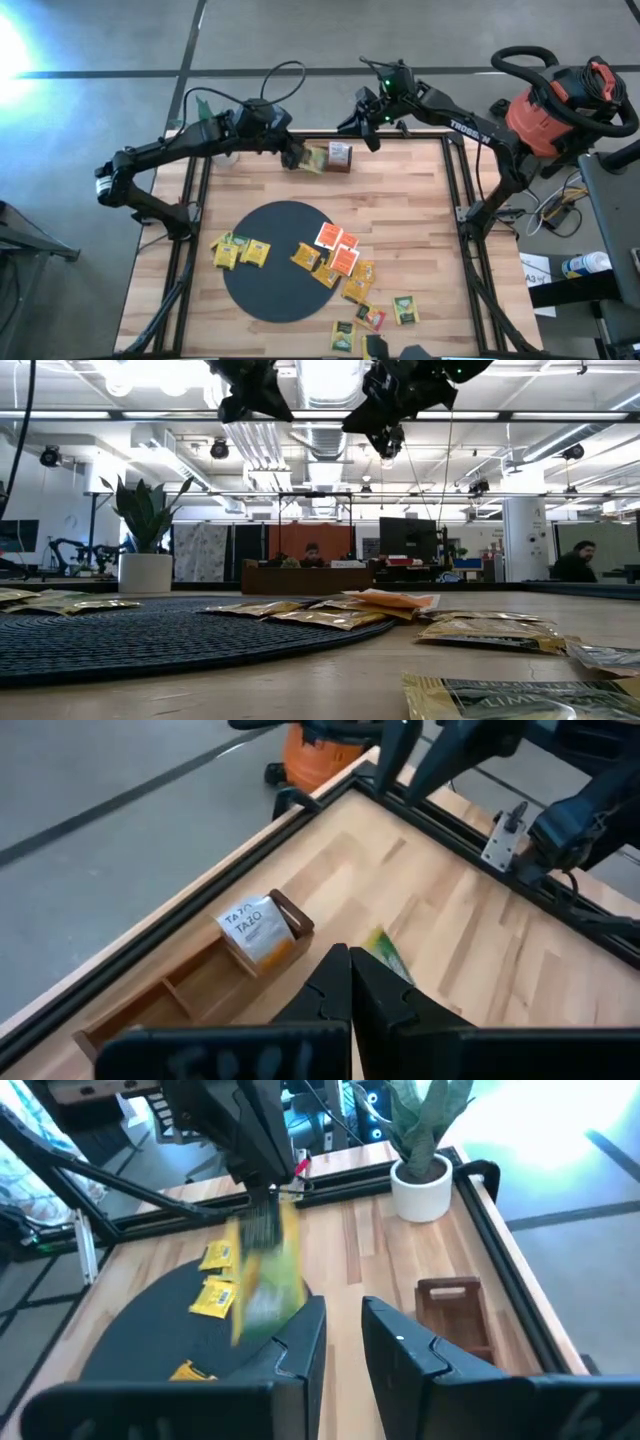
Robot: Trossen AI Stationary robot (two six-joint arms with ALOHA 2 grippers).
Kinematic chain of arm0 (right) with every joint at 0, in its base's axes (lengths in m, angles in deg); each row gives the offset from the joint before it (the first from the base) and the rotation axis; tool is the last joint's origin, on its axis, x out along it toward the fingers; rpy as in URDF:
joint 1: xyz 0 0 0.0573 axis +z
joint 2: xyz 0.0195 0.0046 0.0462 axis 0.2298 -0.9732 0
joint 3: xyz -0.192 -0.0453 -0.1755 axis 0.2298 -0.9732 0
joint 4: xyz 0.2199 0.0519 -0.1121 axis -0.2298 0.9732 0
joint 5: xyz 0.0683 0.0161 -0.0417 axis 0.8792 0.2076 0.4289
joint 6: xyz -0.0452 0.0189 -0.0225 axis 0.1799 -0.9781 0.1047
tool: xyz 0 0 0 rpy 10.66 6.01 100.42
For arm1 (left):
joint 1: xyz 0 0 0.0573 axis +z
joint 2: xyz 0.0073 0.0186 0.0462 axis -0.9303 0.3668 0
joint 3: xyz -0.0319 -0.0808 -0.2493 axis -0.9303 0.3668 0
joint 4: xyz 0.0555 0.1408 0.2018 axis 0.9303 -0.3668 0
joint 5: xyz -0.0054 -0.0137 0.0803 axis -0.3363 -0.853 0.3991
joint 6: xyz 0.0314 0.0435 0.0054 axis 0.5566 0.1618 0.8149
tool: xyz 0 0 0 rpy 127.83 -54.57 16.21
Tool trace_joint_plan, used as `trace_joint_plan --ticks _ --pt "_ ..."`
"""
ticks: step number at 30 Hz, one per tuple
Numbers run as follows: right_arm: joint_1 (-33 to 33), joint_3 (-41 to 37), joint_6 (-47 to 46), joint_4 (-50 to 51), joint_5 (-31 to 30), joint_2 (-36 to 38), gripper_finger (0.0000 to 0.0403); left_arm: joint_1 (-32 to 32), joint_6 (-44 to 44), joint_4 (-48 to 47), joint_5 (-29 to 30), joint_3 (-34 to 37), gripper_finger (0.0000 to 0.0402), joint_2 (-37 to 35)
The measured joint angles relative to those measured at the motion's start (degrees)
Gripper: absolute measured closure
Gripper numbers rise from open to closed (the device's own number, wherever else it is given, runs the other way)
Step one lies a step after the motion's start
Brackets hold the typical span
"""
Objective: Pick & Place Tea
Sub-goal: Put the yellow tea bag into the middle section of the wooden organizer
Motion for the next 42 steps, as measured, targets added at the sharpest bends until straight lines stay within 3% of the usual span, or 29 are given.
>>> trace_joint_plan --ticks 11,20,23,32,37,42 --pt "0.41 0.00 3.19 0.27 0.08 0.11 0.0335 -0.02 -1.68 -4.73 0.38 0.26 0.0401 0.33" --pt "-1.01 -3.18 5.00 14.21 -0.51 -1.76 0.0335 -0.04 -7.39 -2.07 -0.28 8.62 0.0401 2.29" --pt "-0.99 -6.01 4.15 15.67 -0.64 -4.11 0.0335 -0.02 -11.04 1.28 -0.94 12.84 0.0401 3.86" --pt "2.29 -14.43 -1.82 15.56 -0.56 -10.68 0.0335 0.03 -27.71 23.49 -14.91 26.56 0.0401 11.81" --pt "5.71 -17.32 -3.12 13.69 -1.12 -13.01 0.0335 -0.28 -33.83 33.25 -15.81 29.94 0.0401 17.29" --pt "8.90 -20.06 -6.50 7.63 -9.82 -13.86 0.0335 -0.60 -36.69 38.82 -14.52 29.89 0.0401 21.11"
